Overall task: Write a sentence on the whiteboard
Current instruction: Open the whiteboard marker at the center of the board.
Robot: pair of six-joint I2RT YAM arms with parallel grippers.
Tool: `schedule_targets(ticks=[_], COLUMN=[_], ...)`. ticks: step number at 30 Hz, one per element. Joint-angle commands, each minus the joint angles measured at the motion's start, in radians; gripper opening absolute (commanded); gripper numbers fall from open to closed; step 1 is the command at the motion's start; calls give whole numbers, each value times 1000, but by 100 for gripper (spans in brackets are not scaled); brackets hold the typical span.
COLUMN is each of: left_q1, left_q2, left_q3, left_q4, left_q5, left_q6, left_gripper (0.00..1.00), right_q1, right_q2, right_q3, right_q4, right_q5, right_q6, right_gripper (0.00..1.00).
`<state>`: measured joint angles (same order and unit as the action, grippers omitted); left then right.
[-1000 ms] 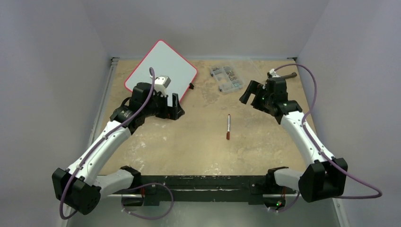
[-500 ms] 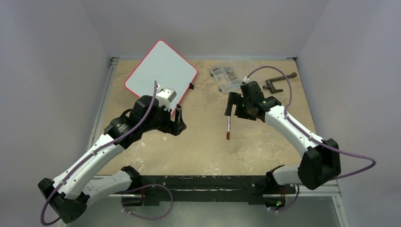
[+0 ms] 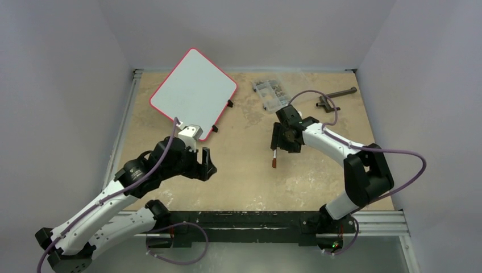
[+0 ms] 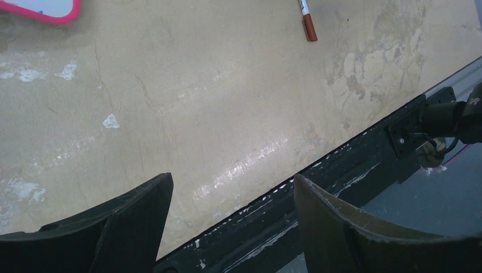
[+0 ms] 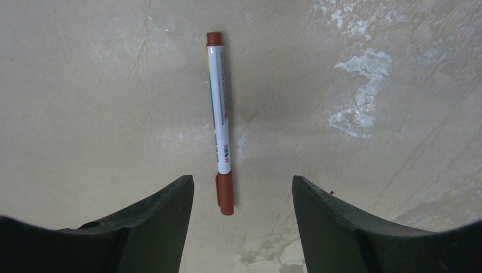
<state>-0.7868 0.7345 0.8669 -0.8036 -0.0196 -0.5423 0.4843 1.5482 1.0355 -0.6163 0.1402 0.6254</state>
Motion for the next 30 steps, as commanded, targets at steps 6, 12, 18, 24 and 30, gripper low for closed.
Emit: schedule_targets(ticks=[6,12,18,24,30], left_q1=[-15,-14,-14,-14,-15], left_q2=[-14,-24,11,33,72], left_q3=[-24,-34,-34,-39,-45], left_q4=[27,30,84,141,227], left_q5=[0,15,68,73,94], left_q6=[-13,34,54,33,15], left_gripper=[77,77,77,100,100], right_q1=[12,22,26,29,29], right_q2=[142,266,325,294,164], right_q3=[44,106,159,137,124], right_q4=[80,88,45,55,39], right_q5=[23,61,116,84,50], right_q6=[50,83,90,94,103], right_gripper=[60,47,17,0,0])
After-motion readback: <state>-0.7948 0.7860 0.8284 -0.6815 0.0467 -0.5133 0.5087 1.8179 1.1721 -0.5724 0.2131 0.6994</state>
